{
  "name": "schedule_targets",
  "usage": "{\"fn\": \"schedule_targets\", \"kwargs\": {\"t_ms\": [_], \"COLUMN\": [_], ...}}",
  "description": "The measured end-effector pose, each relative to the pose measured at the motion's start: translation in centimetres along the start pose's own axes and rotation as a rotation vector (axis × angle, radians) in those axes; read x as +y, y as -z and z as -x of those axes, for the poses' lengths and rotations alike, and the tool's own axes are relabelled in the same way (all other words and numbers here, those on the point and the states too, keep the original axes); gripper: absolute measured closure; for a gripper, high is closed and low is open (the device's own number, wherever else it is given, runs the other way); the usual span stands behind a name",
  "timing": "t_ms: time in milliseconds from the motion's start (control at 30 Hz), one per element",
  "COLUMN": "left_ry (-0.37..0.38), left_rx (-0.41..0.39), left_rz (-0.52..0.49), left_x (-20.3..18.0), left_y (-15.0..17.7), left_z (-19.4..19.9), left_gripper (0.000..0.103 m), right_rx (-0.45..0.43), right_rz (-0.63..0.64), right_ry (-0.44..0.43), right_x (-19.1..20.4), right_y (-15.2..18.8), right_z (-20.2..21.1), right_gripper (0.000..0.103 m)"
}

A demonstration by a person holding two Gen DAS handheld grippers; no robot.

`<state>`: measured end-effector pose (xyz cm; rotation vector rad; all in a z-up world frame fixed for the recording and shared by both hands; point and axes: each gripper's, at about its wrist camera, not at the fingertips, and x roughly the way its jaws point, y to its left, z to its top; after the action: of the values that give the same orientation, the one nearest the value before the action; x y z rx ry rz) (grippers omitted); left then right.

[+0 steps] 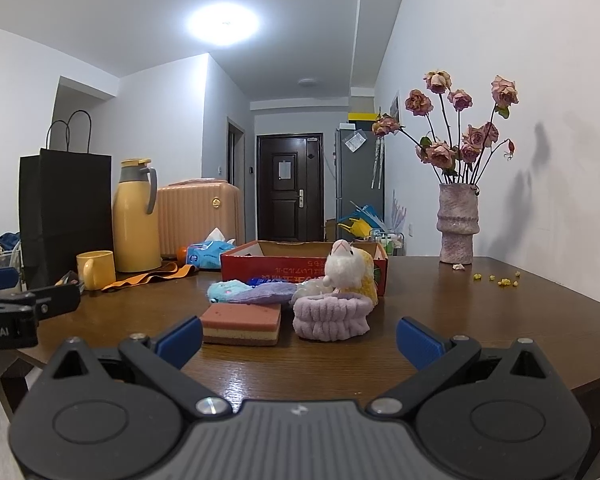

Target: Organize soft objects

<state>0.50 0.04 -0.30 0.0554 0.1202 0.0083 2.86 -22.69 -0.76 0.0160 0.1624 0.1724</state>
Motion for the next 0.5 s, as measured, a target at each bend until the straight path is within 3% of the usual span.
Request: {"fn": "schedule_targets", "kwargs": {"t_ms": [200, 400, 467, 500], "left_ry": [0.006, 0.018, 0.035, 0.065], "left_rx": [0.004, 0.016, 0.083, 0.124], "left_rz": [0.019, 0.006, 0.003, 0.009], "left_x": [0.2, 0.4, 0.3, 0.3], "left_y": [-0.1, -0.6, -0.8, -0.8], "left_z": [-0.7, -6.1, -9.1, -10.8], "left_gripper": [0.0, 0.0, 0.0, 0.0], "right_rx": [-0.007, -0.043, -0.061, -0.027], "right_rz": [0.008, -0.075, -0.138, -0.161], "right_ry": [0.004, -0.037, -0.072, -0.087], "right_x": [-0.1, -1.4, -2.1, -2.4], "right_y": [-0.1, -1.0, -1.1, -1.3], "right_z": [-0.2, -3.8, -6.2, -7.6], "right_gripper": [0.0, 0.0, 0.0, 0.0]}}
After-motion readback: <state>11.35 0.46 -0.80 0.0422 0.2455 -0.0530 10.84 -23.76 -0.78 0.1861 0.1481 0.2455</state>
